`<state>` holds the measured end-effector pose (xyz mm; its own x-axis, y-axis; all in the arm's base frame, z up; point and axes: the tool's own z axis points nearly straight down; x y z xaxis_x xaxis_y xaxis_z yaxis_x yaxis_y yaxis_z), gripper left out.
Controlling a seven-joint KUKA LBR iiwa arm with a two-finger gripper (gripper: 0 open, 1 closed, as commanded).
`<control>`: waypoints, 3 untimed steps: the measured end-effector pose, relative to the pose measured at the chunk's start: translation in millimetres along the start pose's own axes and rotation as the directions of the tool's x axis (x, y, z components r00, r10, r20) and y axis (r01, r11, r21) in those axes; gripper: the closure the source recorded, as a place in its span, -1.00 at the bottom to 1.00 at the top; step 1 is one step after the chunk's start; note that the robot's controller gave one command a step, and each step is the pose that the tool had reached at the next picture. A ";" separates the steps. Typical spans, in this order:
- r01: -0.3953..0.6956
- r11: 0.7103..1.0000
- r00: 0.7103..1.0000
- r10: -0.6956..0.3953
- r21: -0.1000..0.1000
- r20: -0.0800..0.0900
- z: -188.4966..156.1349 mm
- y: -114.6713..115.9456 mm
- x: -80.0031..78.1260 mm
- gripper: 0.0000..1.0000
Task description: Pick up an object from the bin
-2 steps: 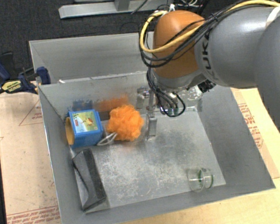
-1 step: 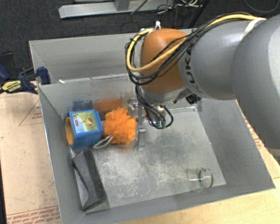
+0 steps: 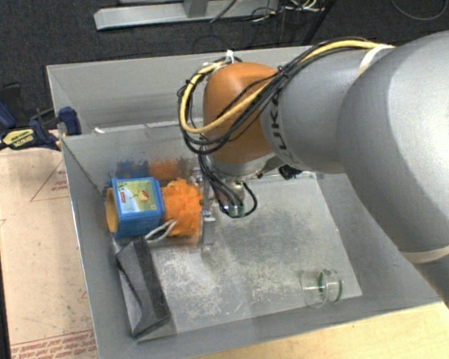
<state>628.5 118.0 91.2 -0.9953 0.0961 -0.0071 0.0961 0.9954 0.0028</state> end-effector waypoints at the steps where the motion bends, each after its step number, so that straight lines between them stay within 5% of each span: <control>1: -0.142 0.990 0.990 0.142 -0.002 0.009 19.6 17.0 -3.3 1.00; 2: -0.142 0.990 0.990 0.142 -0.002 0.009 19.6 17.0 -3.3 1.00; 3: -0.153 0.988 0.988 0.153 0.002 0.000 -21.5 13.0 -1.6 1.00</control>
Offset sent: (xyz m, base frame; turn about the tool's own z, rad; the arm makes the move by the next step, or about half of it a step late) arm 0.0000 0.0000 0.0000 0.0000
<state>631.2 130.7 112.8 -0.9690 0.2470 -0.0065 0.2470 0.9690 0.0022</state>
